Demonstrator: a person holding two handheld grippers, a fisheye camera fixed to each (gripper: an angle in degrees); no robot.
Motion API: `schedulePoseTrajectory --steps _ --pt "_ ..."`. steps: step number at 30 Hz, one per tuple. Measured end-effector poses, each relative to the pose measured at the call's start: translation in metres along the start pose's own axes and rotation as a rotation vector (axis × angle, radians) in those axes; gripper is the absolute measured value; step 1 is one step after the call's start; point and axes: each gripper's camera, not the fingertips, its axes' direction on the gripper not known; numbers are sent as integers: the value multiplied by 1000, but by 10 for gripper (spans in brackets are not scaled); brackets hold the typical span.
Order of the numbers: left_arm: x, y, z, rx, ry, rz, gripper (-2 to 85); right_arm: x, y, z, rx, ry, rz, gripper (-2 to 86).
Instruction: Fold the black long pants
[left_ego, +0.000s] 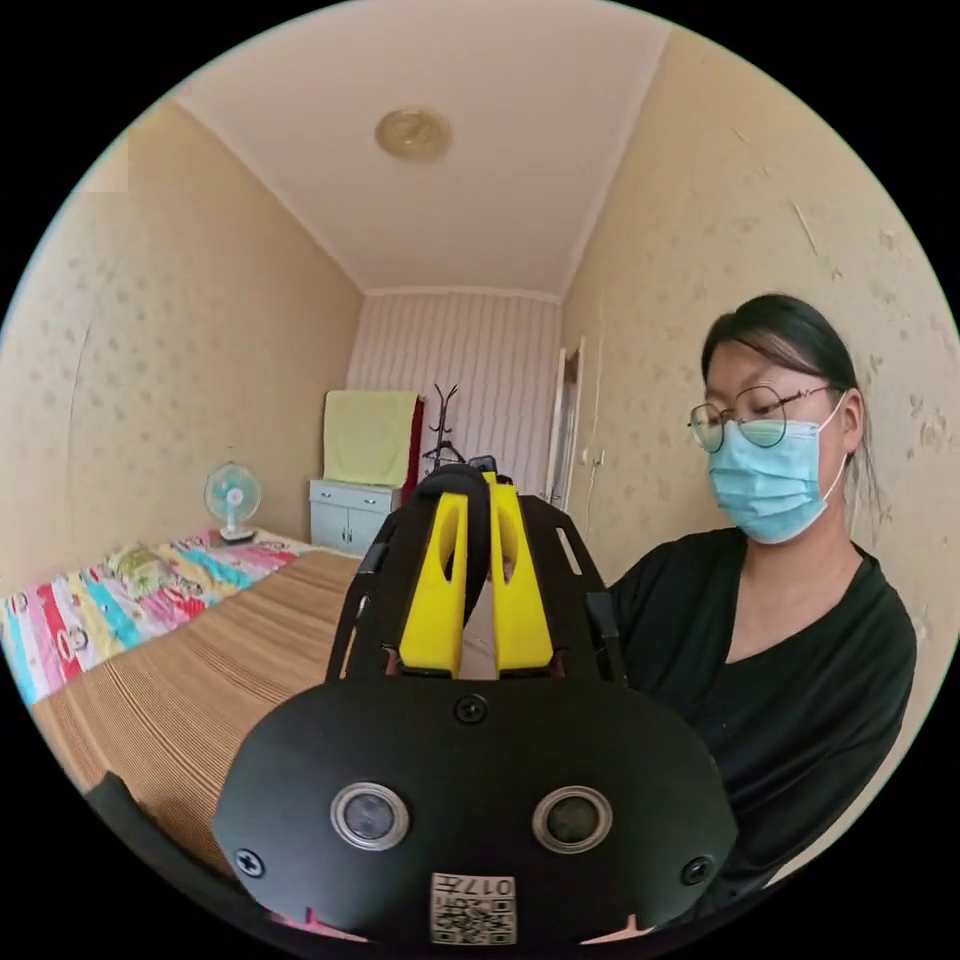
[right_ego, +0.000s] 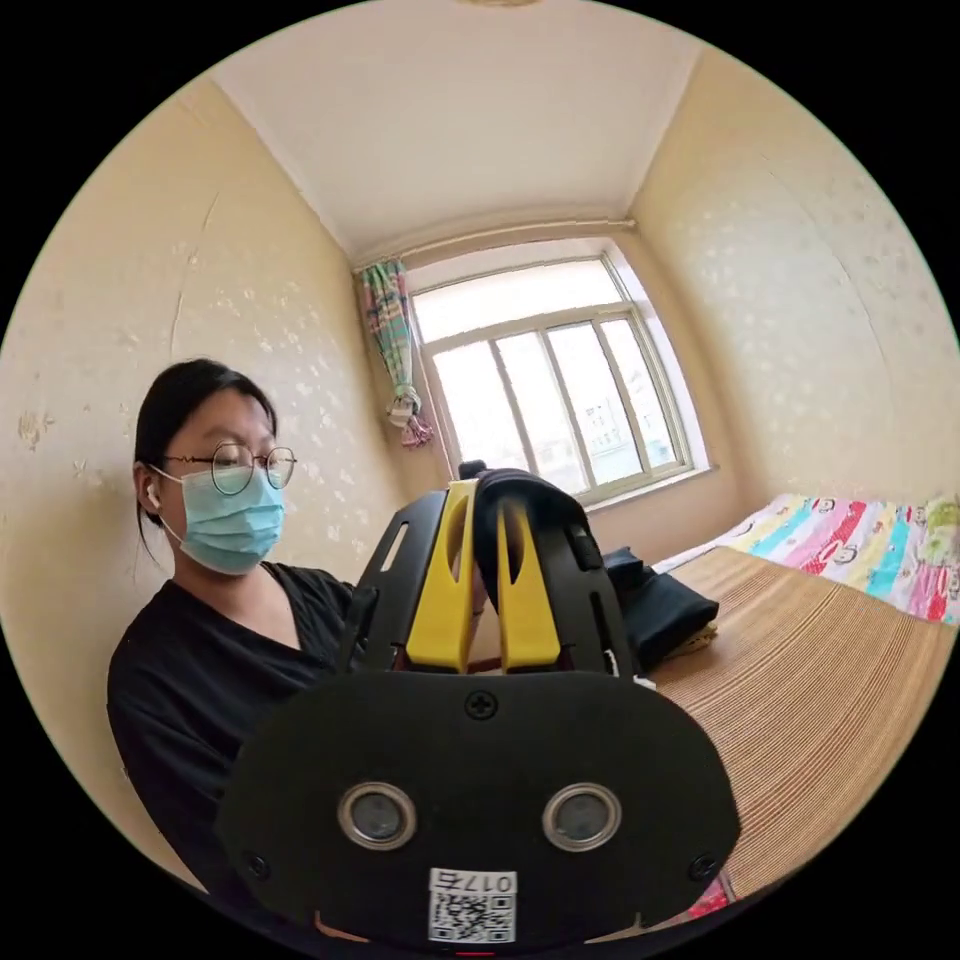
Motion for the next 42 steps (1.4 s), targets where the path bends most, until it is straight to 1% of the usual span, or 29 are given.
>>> schedulePoseTrajectory --steps 3,5,7,9,10,13,15,16,17,18,20,22,24,25,28,30,32,34,36,37,38,40,42 --pt "43 -48 -1 64 -17 116 40 -51 -56 2 -17 52 -98 2" --pt "61 -72 -1 95 -23 179 40 -72 -83 2 -8 10 -168 3" --pt "62 -91 3 107 -71 142 40 -83 -105 3 3 40 -177 3" --pt "39 -102 14 89 -164 39 40 -76 -127 10 -7 171 -111 4" --pt "29 -101 17 80 -182 12 40 -69 -130 11 -12 195 -85 4" --pt "-45 -80 37 8 -252 -169 40 2 -129 18 -56 254 111 3" --pt "-122 -46 60 -125 -329 -345 40 83 -108 27 -135 320 280 2" --pt "-140 -35 65 -165 -353 -390 40 103 -100 29 -150 341 319 2" --pt "-177 -10 77 -235 -381 -487 40 143 -80 35 -176 377 389 2" --pt "-208 17 85 -272 -369 -567 40 177 -59 40 -192 401 453 1" --pt "-240 56 97 -305 -358 -646 40 217 -28 49 -206 448 528 1" --pt "-259 91 112 -385 -404 -681 40 245 0 60 -248 505 569 0" --pt "-272 143 136 -503 -419 -709 40 267 34 74 -361 582 642 0" --pt "-272 156 139 -504 -409 -714 40 269 43 76 -382 593 643 -1" --pt "-257 217 147 -492 -294 -754 40 253 84 75 -430 573 598 0" --pt "-231 263 150 -463 -167 -779 40 223 121 64 -447 500 548 1" --pt "-207 297 151 -446 -86 -801 41 193 156 56 -445 435 514 4" --pt "-186 334 156 -469 -42 -851 42 166 196 51 -450 389 514 7" --pt "-164 384 166 -569 -16 -954 51 139 255 51 -473 368 590 19" --pt "-160 395 166 -586 -18 -986 57 134 269 51 -478 365 620 23" --pt "-155 413 162 -590 -25 -1055 69 128 294 47 -463 363 676 34" --pt "-156 431 149 -530 -1 -1158 96 125 318 26 -326 333 766 52" --pt "-168 440 123 -366 3 -1247 131 136 325 -12 -96 273 853 72"
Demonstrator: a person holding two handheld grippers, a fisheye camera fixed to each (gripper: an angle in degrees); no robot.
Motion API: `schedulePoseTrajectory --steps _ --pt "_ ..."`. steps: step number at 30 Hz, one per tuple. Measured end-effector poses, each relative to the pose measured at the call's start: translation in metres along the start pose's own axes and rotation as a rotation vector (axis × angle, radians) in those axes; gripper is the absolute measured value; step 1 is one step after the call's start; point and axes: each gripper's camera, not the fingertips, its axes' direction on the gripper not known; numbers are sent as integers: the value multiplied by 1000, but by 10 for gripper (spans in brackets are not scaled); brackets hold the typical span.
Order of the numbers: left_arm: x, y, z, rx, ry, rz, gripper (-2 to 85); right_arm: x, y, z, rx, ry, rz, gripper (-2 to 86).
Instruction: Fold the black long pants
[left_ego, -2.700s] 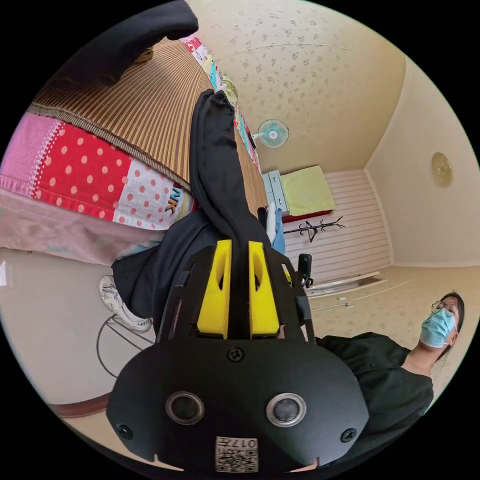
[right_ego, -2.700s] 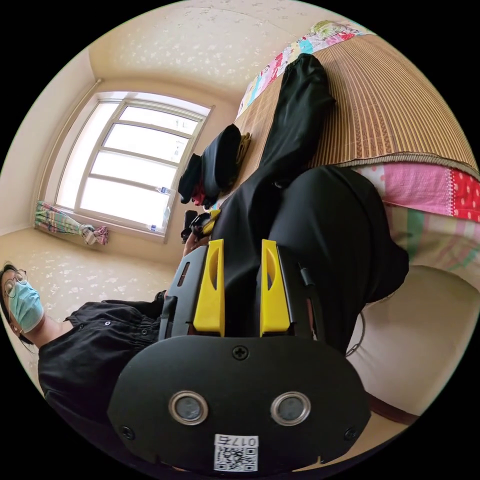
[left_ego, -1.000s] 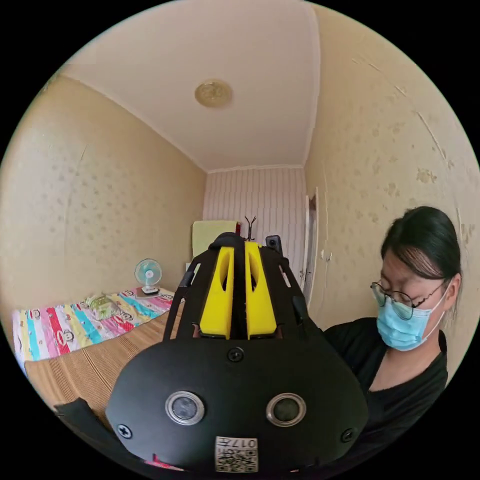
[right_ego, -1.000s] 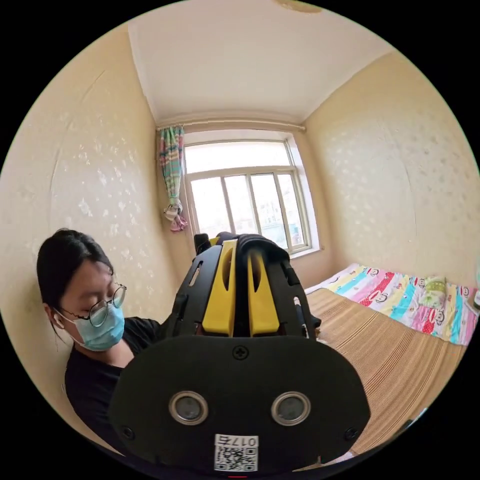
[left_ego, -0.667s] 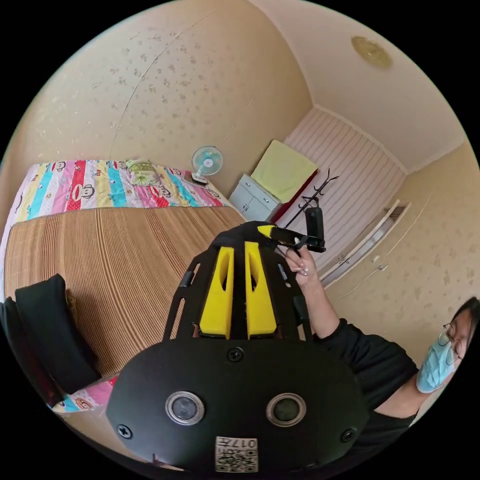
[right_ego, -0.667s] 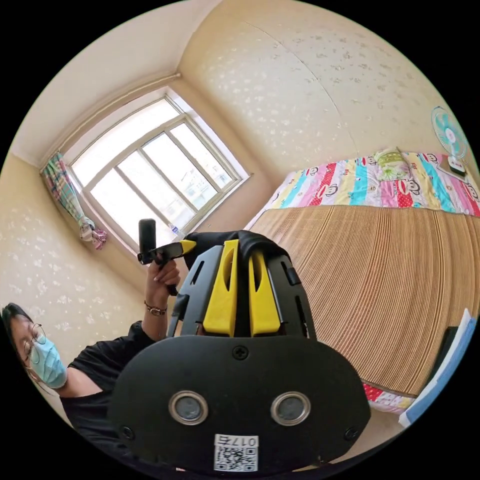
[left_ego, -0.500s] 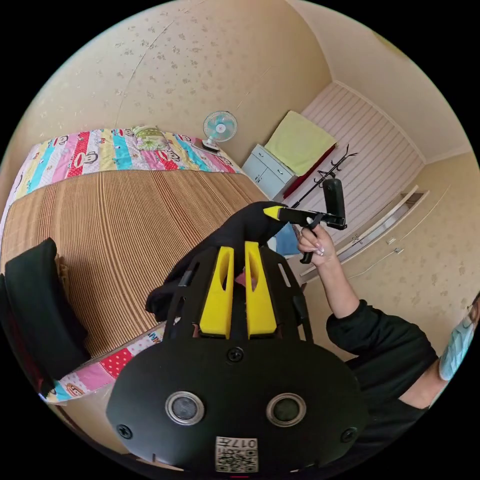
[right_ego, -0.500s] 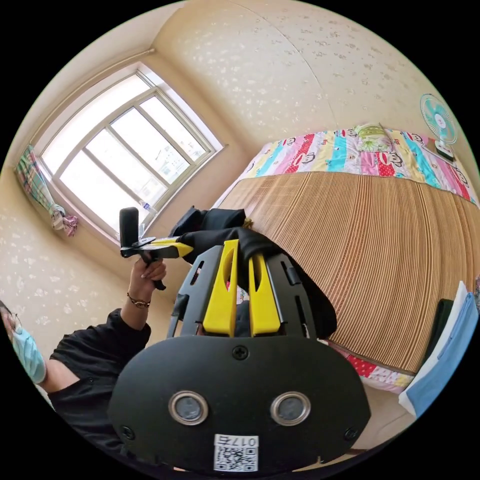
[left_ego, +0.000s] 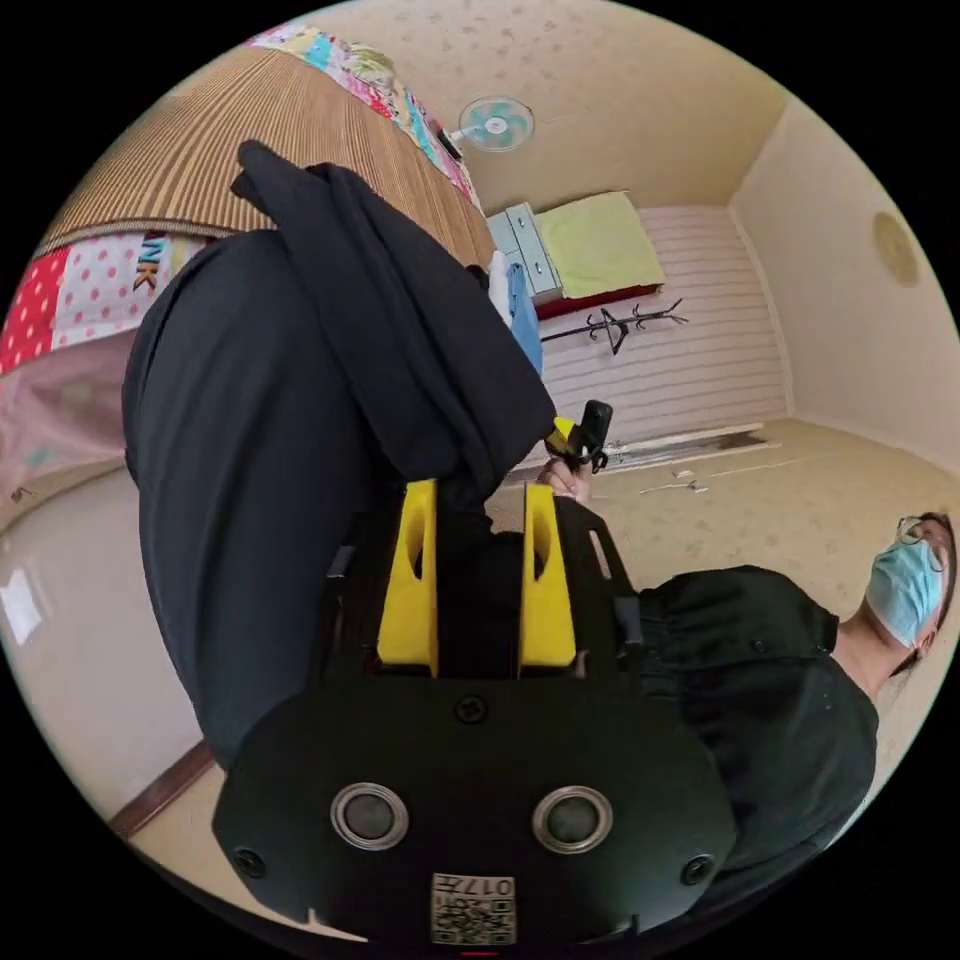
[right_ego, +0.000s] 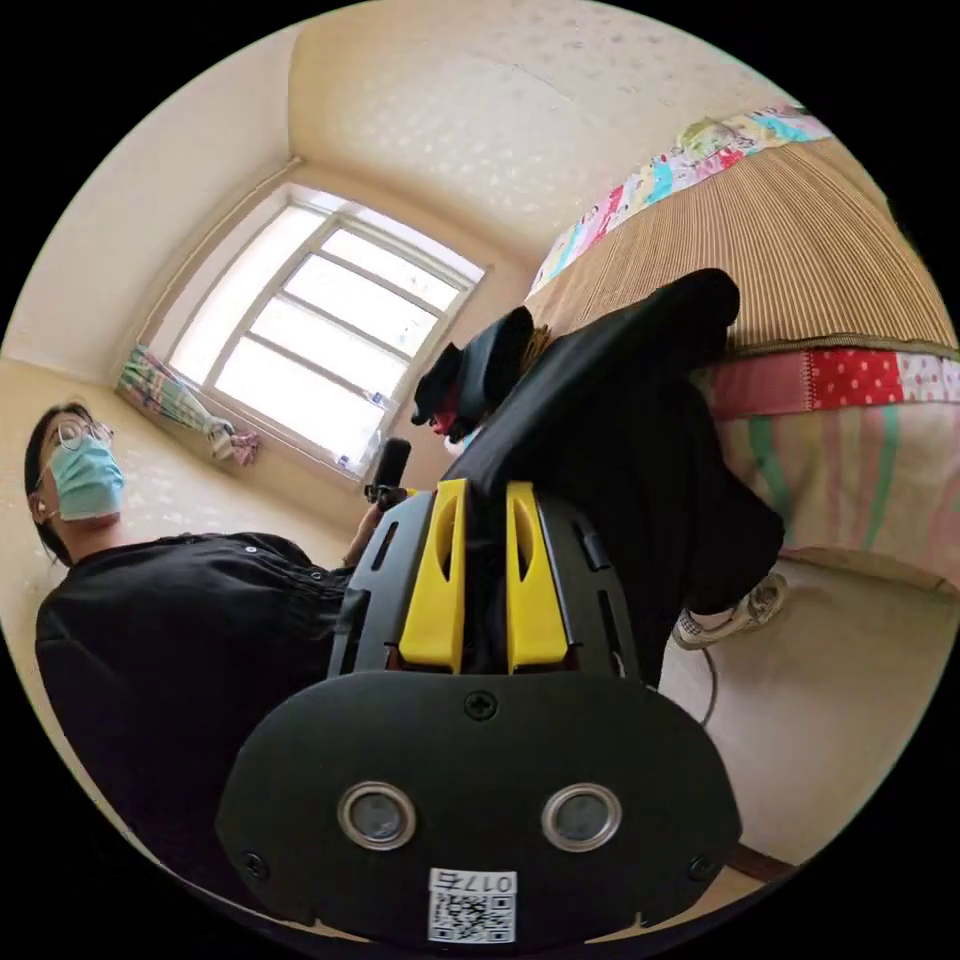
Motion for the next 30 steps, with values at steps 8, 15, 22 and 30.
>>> schedulePoseTrajectory --steps 8,15,22,30 --pt "-6 -71 -16 49 -143 -66 184 22 -111 -6 77 197 180 215" --pt "-8 -84 6 16 -111 -124 172 62 -150 112 -318 298 282 256" --pt "-12 -81 10 15 -22 -139 153 24 -127 88 -183 186 207 131" --pt "63 -51 -38 65 162 13 109 -59 -126 70 -138 -55 71 104"
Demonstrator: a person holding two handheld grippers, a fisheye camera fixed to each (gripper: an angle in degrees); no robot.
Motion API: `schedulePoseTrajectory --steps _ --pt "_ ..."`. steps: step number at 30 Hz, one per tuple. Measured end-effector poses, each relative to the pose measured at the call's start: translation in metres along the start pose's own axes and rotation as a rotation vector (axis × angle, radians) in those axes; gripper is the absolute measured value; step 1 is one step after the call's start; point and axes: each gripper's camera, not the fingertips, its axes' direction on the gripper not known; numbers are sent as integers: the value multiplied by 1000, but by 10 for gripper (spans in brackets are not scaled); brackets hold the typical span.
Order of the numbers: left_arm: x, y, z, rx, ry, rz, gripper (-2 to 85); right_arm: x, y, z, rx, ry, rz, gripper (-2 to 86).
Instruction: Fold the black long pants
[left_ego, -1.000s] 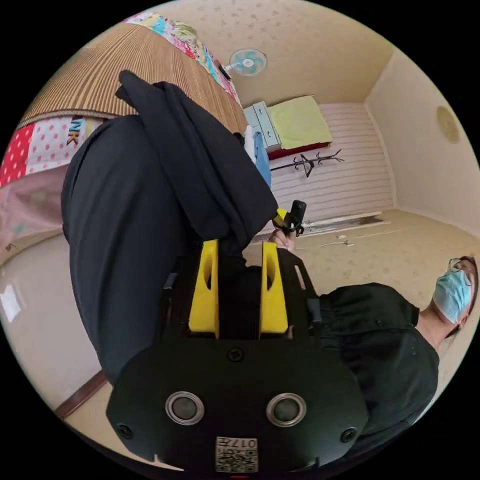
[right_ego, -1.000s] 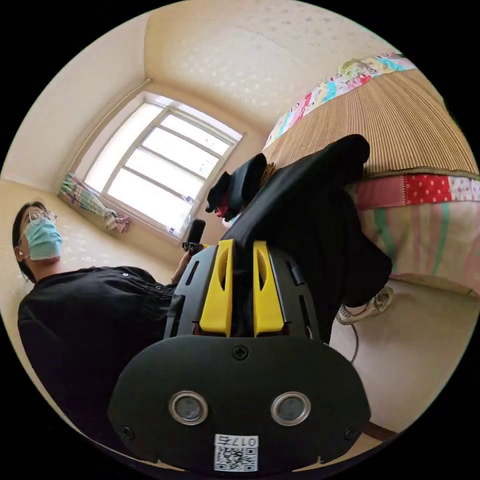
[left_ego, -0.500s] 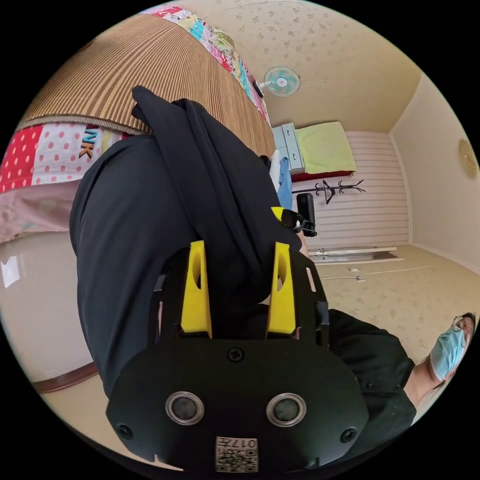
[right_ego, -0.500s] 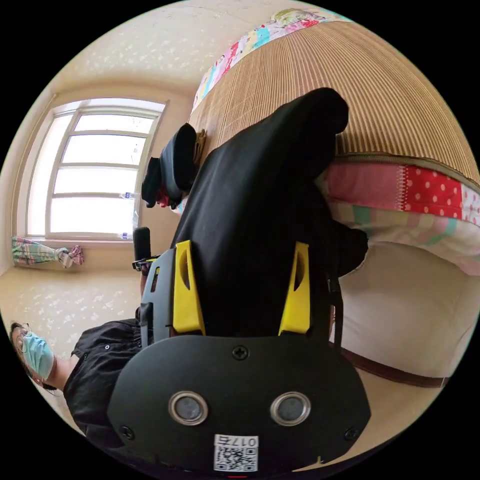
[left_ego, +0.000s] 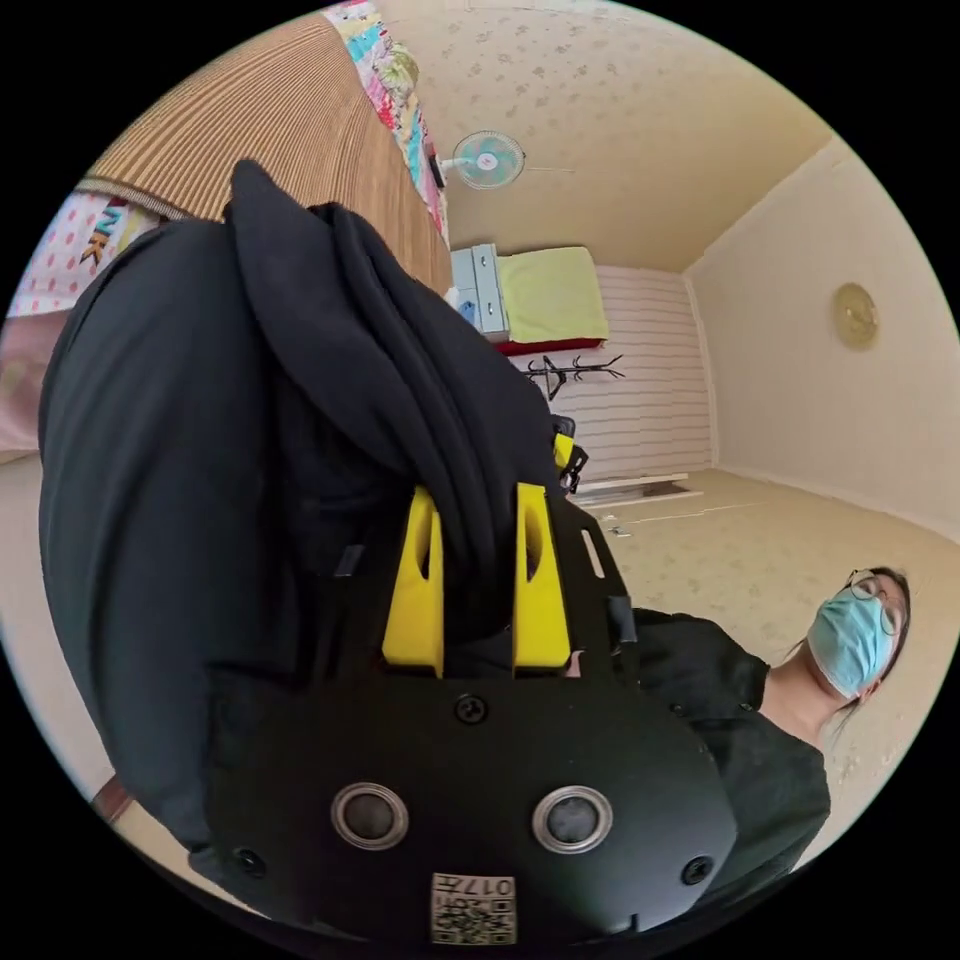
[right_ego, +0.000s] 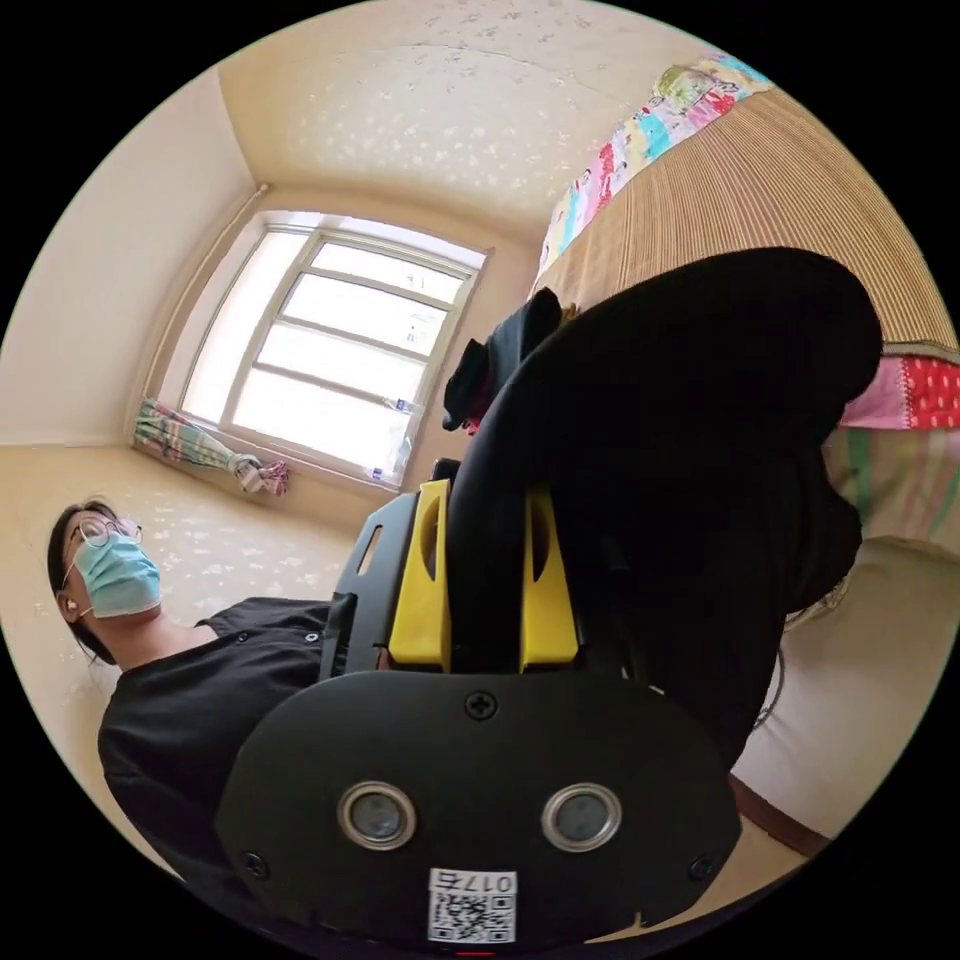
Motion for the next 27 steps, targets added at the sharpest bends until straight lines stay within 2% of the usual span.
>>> schedulePoseTrajectory --steps 3,10,13,15,17,19,20,21,23,25,27 --pt "55 11 -39 110 -90 135 108 -47 -19 12 -21 -15 -90 101" --pt "99 -5 -161 385 -168 161 109 -117 -139 106 -163 7 -301 94" --pt "152 -30 -237 508 -304 285 111 -172 -204 161 -172 -11 -507 94" --pt "192 -52 -293 587 -449 365 114 -208 -243 200 -110 6 -657 97" --pt "202 -70 -333 642 -545 364 119 -216 -266 234 -57 34 -719 103" --pt "187 -85 -367 683 -609 262 128 -189 -291 273 -55 -10 -594 109" --pt "165 -91 -384 704 -655 150 135 -154 -305 301 -86 -33 -415 111" --pt "137 -91 -397 715 -719 37 145 -114 -305 326 -112 4 -258 112" --pt "89 -76 -405 717 -810 -152 146 -58 -283 350 -148 121 -108 102" --pt "45 -47 -402 715 -788 -245 141 -13 -251 359 -207 184 -36 87" --pt "4 5 -386 751 -696 -252 115 22 -206 340 -247 137 -50 46"
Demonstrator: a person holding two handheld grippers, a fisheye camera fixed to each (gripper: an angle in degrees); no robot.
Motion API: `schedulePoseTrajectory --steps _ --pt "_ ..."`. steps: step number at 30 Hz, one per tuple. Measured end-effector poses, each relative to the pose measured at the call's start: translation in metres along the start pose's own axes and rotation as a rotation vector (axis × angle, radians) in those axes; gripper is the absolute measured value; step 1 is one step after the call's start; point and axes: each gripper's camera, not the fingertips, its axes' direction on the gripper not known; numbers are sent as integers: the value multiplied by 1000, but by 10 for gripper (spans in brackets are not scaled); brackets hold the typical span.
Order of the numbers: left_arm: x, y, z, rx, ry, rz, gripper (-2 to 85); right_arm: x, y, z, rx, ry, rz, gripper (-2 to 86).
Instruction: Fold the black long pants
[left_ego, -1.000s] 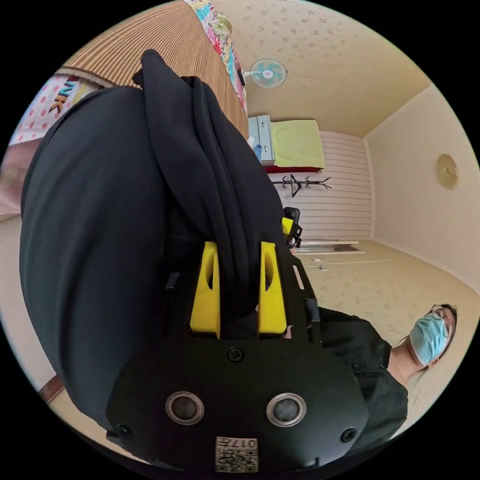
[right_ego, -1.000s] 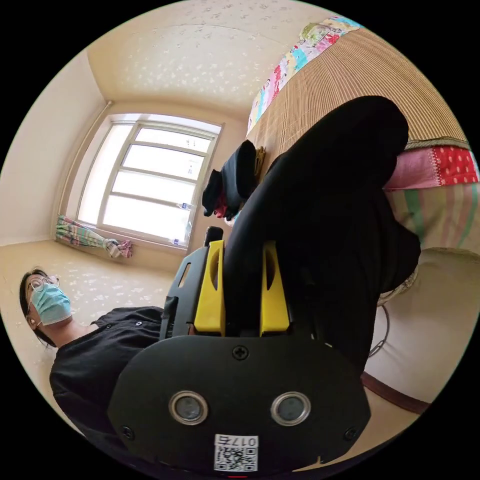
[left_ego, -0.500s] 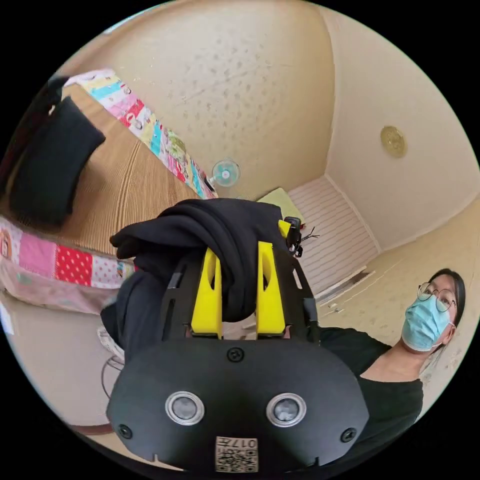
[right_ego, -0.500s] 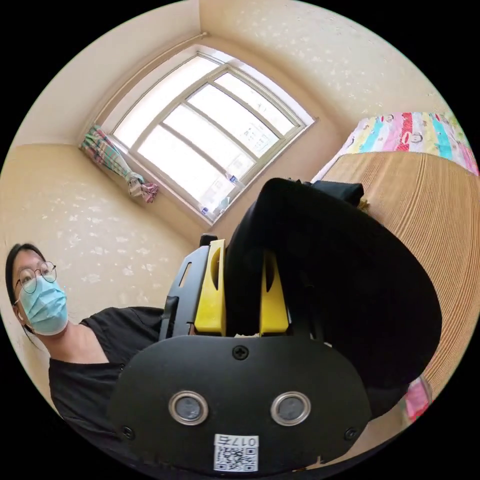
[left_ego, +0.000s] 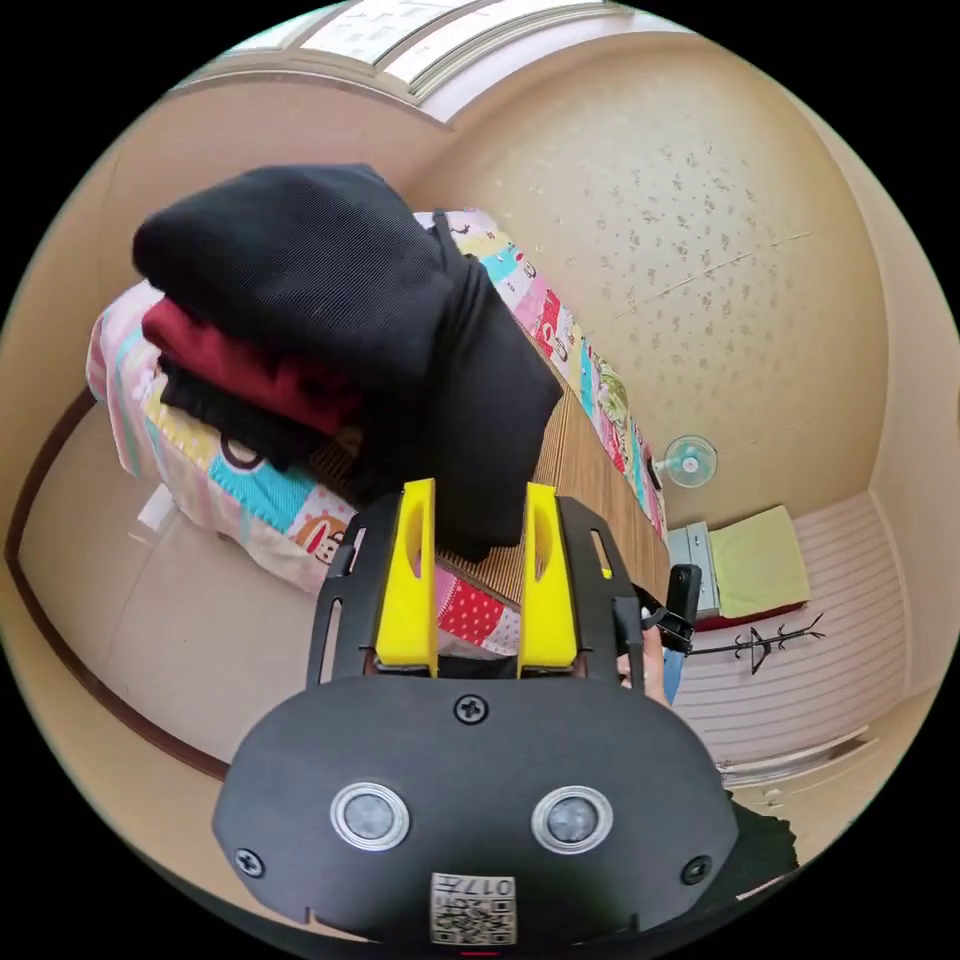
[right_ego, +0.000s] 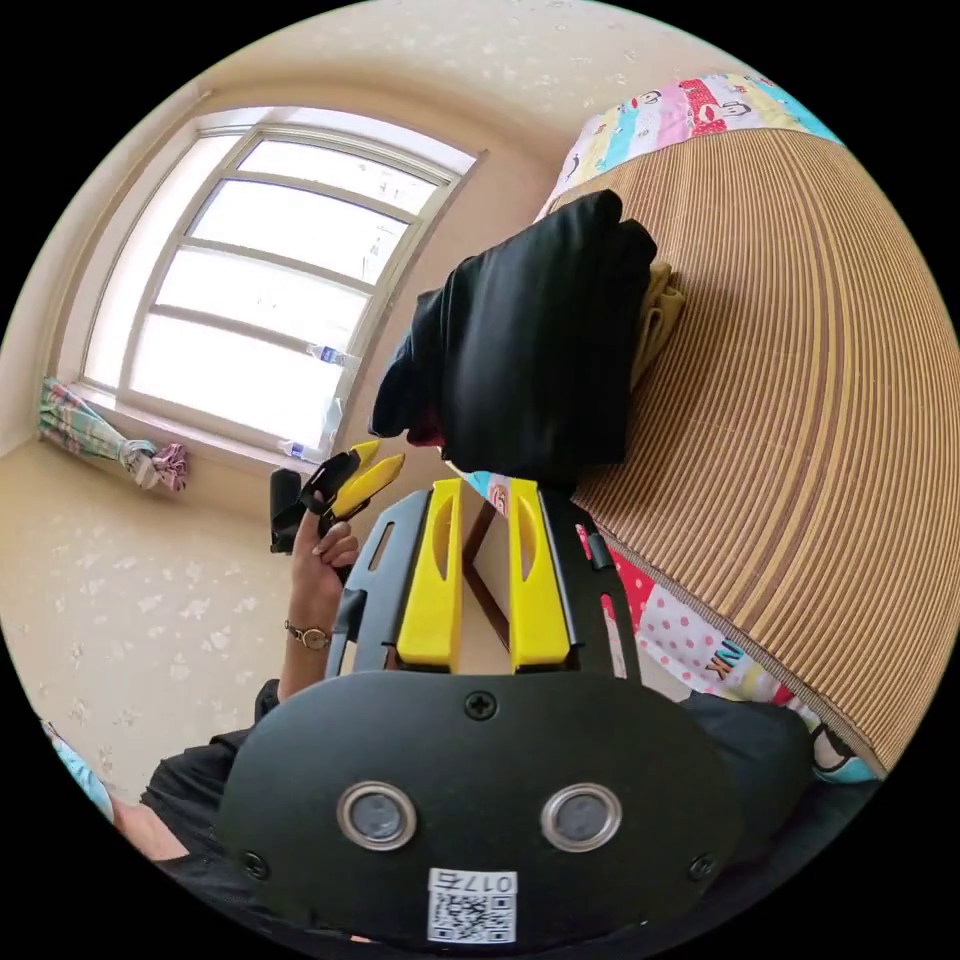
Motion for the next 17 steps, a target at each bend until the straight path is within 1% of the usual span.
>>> schedulePoseTrajectory --steps 2,4,6,7,9,10,11,12,13,14,15,16,17 --pt "-14 43 -1 38 37 5 103 12 42 -24 36 -59 -53 25" --pt "-9 86 -2 53 24 50 101 14 83 -60 90 -55 -104 17" --pt "18 136 3 35 -34 147 99 -3 141 -118 174 55 -218 11" --pt "28 149 4 28 -46 187 99 -10 157 -133 194 101 -252 9" --pt "77 196 11 1 -125 387 84 -43 228 -193 327 385 -375 6" --pt "90 208 12 8 -160 448 80 -52 248 -206 373 470 -404 6" --pt "116 233 10 57 -238 588 71 -67 290 -231 480 654 -421 5" --pt "137 261 5 167 -337 712 60 -76 331 -256 624 826 -342 5" --pt "143 275 2 242 -391 736 46 -77 352 -269 704 895 -285 5" --pt "148 297 -6 429 -493 684 18 -77 395 -291 862 981 -194 5" --pt "149 309 -15 556 -527 597 6 -71 435 -310 970 1016 -154 6" --pt "149 312 -19 570 -509 574 -1 -66 453 -317 1008 1032 -142 7" --pt "148 309 -23 519 -409 575 -4 -52 482 -331 1061 1074 -114 9"
